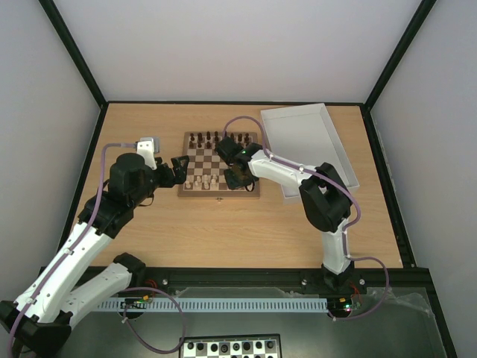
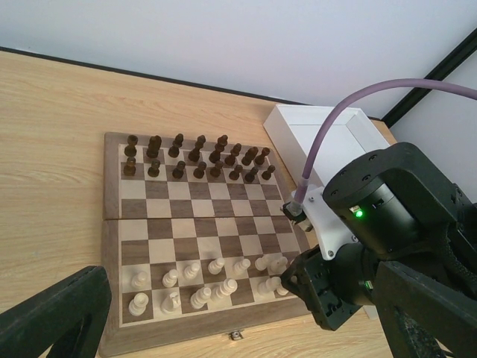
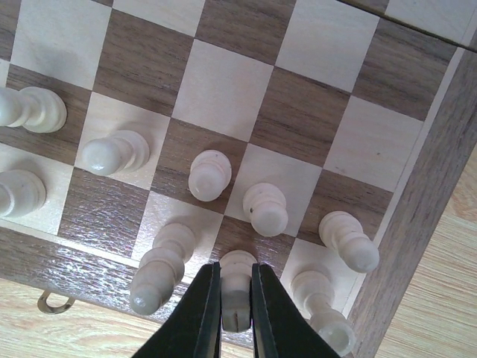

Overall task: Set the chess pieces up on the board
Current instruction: Place the chess piece on the chessboard, then pick up the chess piece from the storage box.

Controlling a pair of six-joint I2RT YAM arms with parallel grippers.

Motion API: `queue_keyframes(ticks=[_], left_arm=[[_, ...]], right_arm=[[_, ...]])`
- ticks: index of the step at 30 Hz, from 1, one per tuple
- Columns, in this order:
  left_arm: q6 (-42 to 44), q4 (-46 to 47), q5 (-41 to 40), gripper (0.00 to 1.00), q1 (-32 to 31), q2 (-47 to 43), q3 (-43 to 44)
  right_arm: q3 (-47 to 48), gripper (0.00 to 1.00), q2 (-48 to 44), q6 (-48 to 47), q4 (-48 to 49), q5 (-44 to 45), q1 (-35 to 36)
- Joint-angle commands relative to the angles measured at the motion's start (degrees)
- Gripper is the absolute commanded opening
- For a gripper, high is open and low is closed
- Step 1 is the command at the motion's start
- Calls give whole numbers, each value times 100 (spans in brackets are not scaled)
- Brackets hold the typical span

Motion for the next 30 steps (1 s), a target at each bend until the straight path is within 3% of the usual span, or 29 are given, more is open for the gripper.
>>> queue_keyframes(ticks=[1,7,20,22,25,27,30], left_arm=[[27,-101,-38,99,29,-65,108],[20,-100,-29,99,30,-70,112],[11,-80,14,100,30,-37,133],[12,-52,24,99,29,-29,126],[15,-4,60,100,29,4,116],[36,21,105,100,33,43,129],[77,75,193,100,29,115,168]], right_arm=[[108,10,75,62,-122,147,45],[79,25,-14,72,-133,150,41],[159,37,-883,54,-338,255,33],[342,46,-1043,30,-459,489,0],[252,68,-1334,-32,-513,666,-340],[71,99,-1559,-47,-489,663,-748],[-399,99,-1964,8,-323,927,-1444]])
